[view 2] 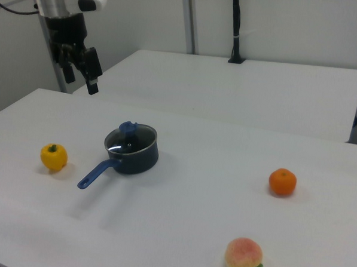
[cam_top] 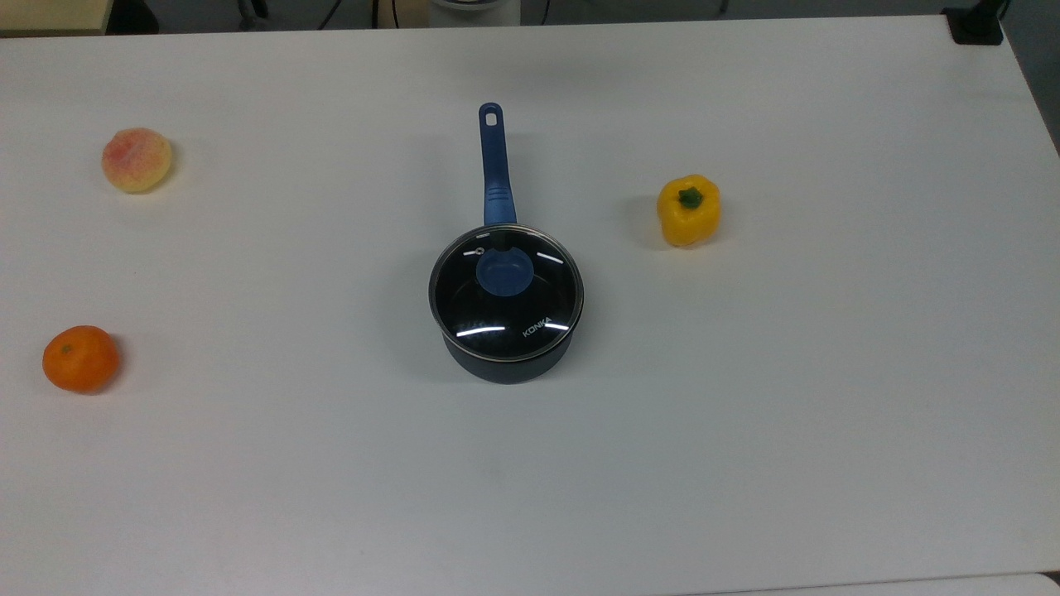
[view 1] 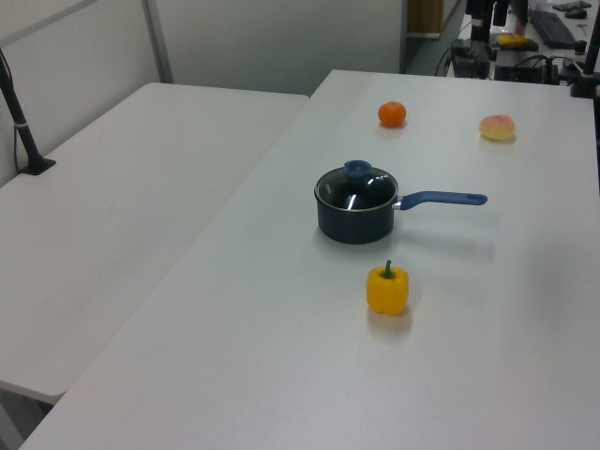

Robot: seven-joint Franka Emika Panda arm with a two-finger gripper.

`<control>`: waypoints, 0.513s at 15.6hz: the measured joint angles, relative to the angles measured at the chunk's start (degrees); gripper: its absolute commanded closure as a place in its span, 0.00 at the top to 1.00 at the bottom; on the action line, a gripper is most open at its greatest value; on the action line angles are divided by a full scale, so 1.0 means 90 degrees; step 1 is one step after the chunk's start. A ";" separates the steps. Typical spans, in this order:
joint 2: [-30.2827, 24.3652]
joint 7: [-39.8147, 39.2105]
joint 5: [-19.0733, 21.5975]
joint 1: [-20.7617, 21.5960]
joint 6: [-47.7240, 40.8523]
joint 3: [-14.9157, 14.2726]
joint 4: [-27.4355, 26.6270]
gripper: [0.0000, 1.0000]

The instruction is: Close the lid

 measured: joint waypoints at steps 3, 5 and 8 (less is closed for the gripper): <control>-0.0077 -0.0618 0.0005 0.0001 0.0194 0.0057 -0.0196 1.00; -0.0076 -0.0955 0.0005 0.0001 0.0671 0.0060 -0.0310 1.00; -0.0074 -0.1281 0.0005 0.0001 0.1263 0.0060 -0.0532 1.00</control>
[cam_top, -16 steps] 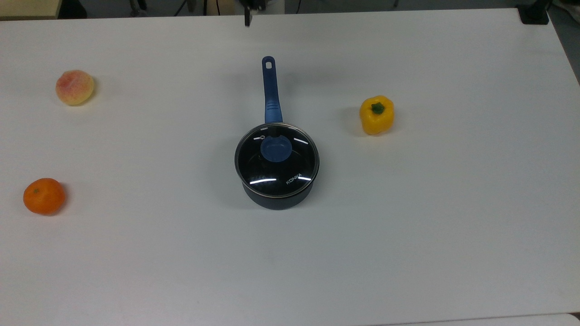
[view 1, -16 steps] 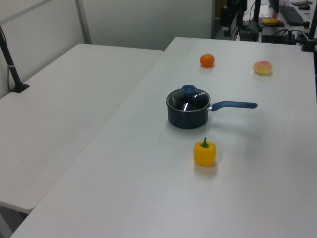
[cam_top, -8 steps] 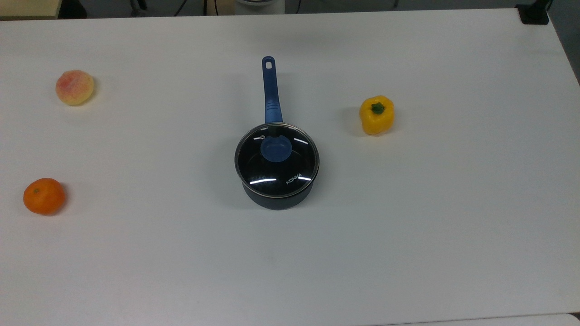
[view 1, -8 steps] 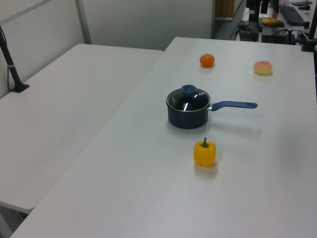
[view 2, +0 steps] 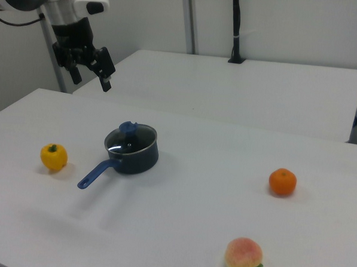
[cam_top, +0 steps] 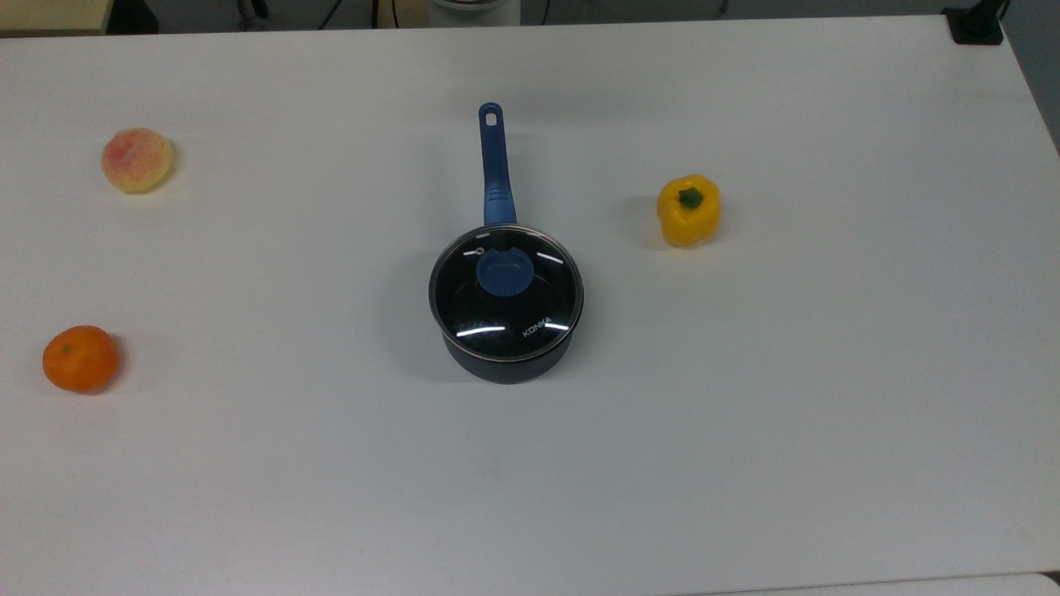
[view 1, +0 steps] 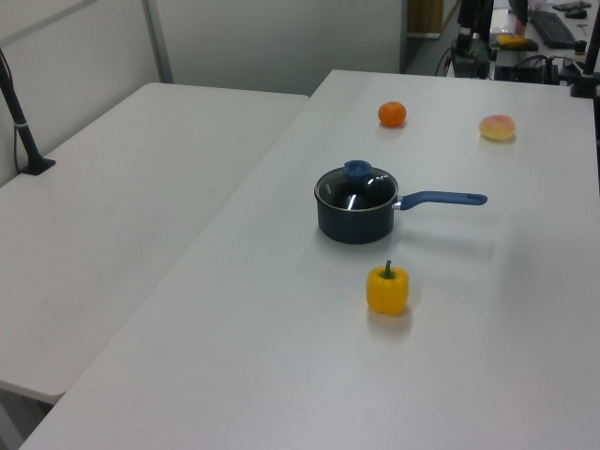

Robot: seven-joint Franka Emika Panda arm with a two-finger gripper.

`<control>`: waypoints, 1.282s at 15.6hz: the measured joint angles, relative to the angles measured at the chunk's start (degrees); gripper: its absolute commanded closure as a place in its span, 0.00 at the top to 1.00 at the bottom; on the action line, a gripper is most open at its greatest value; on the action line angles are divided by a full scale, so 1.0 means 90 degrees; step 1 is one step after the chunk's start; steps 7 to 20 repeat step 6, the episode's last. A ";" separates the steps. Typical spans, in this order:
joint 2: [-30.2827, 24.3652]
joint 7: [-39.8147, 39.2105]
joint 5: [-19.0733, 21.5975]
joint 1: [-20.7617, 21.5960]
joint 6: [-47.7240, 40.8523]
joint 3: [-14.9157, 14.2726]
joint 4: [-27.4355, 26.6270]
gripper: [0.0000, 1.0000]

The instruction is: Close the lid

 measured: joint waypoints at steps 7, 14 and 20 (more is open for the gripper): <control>0.0012 -0.0115 0.0000 0.0000 0.0062 0.0000 -0.0096 1.00; 0.0012 -0.0115 0.0000 0.0000 0.0062 0.0000 -0.0096 1.00; 0.0012 -0.0115 0.0000 0.0000 0.0062 0.0000 -0.0096 1.00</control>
